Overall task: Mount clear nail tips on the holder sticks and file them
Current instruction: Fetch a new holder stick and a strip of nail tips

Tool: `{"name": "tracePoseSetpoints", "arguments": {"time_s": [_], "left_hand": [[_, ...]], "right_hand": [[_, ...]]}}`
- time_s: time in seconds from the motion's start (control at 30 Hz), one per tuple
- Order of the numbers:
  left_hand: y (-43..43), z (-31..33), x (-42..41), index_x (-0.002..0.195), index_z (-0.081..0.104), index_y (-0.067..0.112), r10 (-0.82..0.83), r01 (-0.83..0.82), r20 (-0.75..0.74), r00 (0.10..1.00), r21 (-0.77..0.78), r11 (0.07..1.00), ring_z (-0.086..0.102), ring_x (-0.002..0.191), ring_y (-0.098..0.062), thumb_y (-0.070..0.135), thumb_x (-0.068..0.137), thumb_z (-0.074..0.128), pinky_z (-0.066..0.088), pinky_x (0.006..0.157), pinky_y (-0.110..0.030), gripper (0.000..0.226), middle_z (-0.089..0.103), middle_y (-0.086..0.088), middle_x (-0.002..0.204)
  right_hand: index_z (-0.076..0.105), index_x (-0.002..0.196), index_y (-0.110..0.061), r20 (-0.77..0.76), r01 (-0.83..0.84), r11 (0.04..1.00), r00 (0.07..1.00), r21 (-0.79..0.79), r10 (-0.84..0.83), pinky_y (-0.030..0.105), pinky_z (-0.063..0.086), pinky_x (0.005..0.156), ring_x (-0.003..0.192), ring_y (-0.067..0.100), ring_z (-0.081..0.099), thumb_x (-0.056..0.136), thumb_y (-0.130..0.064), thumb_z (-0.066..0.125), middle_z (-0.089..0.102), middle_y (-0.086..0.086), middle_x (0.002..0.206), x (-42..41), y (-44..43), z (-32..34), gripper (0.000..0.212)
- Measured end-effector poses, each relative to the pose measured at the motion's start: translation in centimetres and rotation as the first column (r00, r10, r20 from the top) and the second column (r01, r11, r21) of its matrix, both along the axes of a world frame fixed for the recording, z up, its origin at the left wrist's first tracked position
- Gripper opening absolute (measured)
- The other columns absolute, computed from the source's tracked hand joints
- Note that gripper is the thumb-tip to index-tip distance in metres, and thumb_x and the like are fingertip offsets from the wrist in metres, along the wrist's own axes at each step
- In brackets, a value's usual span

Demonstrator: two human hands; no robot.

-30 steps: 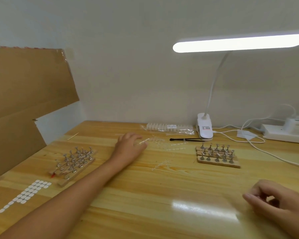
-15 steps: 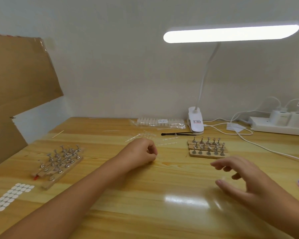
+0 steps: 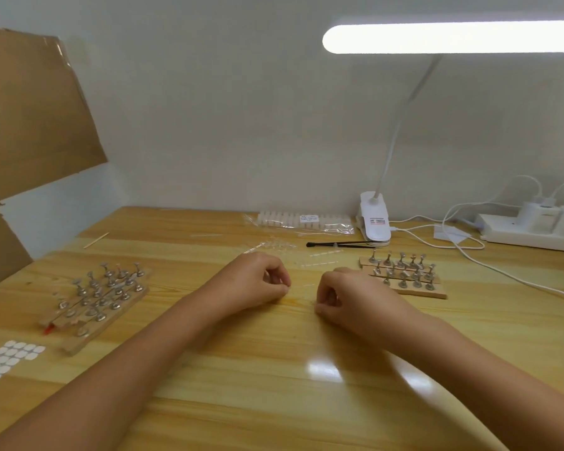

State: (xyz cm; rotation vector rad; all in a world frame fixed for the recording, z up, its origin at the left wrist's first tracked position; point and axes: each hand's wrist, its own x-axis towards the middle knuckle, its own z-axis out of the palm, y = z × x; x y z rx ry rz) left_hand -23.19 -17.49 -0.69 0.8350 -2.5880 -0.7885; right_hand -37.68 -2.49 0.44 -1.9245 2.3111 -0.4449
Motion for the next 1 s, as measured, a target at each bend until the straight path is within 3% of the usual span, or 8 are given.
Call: {"name": "tracePoseSetpoints", "arguments": {"time_s": [0.1, 0.23, 0.4, 0.53, 0.67, 0.83, 0.93, 1.0], "left_hand": [[0.1, -0.2, -0.4, 0.081, 0.073, 0.033, -0.033, 0.034, -0.041, 0.999, 0.031, 0.999, 0.055, 0.067, 0.012, 0.020, 0.084, 0.073, 0.042, 0.061, -0.006, 0.013, 0.065, 0.014, 0.079], [-0.1, -0.5, -0.8, 0.106, 0.068, 0.030, -0.008, 0.048, -0.180, 0.984, 0.214, 0.976, 0.065, 0.077, 0.002, 0.010, 0.086, 0.069, 0.051, 0.073, -0.014, 0.028, 0.070, 0.010, 0.092], [-0.8, -0.8, -0.6, 0.097, 0.062, 0.038, 0.151, -0.091, -0.375, 0.914, 0.174, 0.981, 0.059, 0.069, 0.011, 0.008, 0.088, 0.062, 0.044, 0.063, -0.005, 0.031, 0.067, 0.013, 0.088], [-1.5, -1.1, -0.4, 0.090, 0.063, 0.034, 0.218, -0.163, -0.479, 0.850, 0.154, 0.975, 0.056, 0.070, 0.013, 0.009, 0.090, 0.064, 0.042, 0.065, -0.004, 0.025, 0.066, 0.013, 0.086], [-1.4, -1.3, -0.4, 0.097, 0.066, 0.031, 0.168, -0.167, -0.419, 0.893, 0.039, 0.985, 0.056, 0.088, 0.004, 0.008, 0.090, 0.062, 0.046, 0.079, -0.016, 0.024, 0.062, 0.014, 0.100], [-0.7, -1.5, -1.0, 0.132, 0.059, 0.024, 0.099, -0.122, -0.111, 0.989, -0.219, 0.968, 0.038, 0.132, -0.014, 0.032, 0.097, 0.057, 0.032, 0.104, -0.025, 0.036, 0.055, 0.007, 0.137], [-0.4, -1.5, -1.3, 0.122, 0.065, 0.019, 0.070, -0.083, -0.057, 0.996, -0.250, 0.965, 0.045, 0.124, -0.016, 0.041, 0.099, 0.052, 0.036, 0.101, -0.028, 0.034, 0.062, 0.004, 0.126], [-0.5, -1.4, -1.3, 0.115, 0.068, 0.017, 0.057, -0.076, -0.094, 0.994, -0.214, 0.974, 0.053, 0.114, -0.017, 0.038, 0.098, 0.056, 0.041, 0.095, -0.030, 0.030, 0.065, 0.003, 0.116]], "right_hand": [[0.060, 0.093, -0.029, 0.005, -0.021, 0.999, 1.000, -0.042, 0.021, 0.026, 0.051, 0.076, 0.083, 0.007, 0.054, 0.090, -0.031, 0.065, 0.053, -0.015, 0.092, -0.5, 0.1, 0.0, 0.007], [0.064, 0.102, -0.026, -0.001, -0.037, 0.988, 0.999, -0.150, 0.037, 0.032, 0.051, 0.081, 0.095, 0.008, 0.053, 0.090, -0.029, 0.065, 0.055, -0.013, 0.101, -0.5, -1.2, 0.1, 0.012], [0.059, 0.116, -0.025, 0.047, 0.012, 1.000, 0.999, 0.018, -0.013, 0.018, 0.047, 0.069, 0.084, 0.006, 0.056, 0.095, -0.021, 0.060, 0.059, -0.012, 0.095, -1.1, -3.6, 0.6, 0.022], [0.067, 0.109, -0.020, 0.051, 0.026, 0.979, 0.998, 0.203, -0.037, 0.011, 0.041, 0.060, 0.073, 0.000, 0.050, 0.093, -0.017, 0.060, 0.054, -0.018, 0.083, -1.6, -5.2, 2.0, 0.017], [0.065, 0.105, -0.022, -0.075, 0.026, 0.946, 0.997, 0.323, -0.002, 0.020, 0.044, 0.066, 0.085, 0.010, 0.054, 0.090, -0.021, 0.066, 0.058, -0.008, 0.101, -1.9, -6.4, 3.3, 0.015], [0.049, 0.136, -0.021, -0.148, 0.089, 0.951, 0.988, 0.297, -0.046, 0.033, 0.046, 0.096, 0.118, 0.022, 0.053, 0.085, -0.027, 0.074, 0.052, 0.001, 0.134, -2.9, -8.3, 3.4, 0.057], [0.042, 0.145, -0.019, -0.180, 0.119, 0.925, 0.982, 0.362, -0.056, 0.032, 0.045, 0.097, 0.122, 0.024, 0.053, 0.085, -0.034, 0.073, 0.053, 0.000, 0.138, -3.3, -9.2, 3.6, 0.070], [0.049, 0.140, -0.016, -0.190, 0.113, 0.915, 0.981, 0.387, -0.040, 0.026, 0.044, 0.083, 0.112, 0.023, 0.057, 0.086, -0.033, 0.071, 0.060, 0.000, 0.125, -3.4, -9.4, 3.9, 0.061]]}}
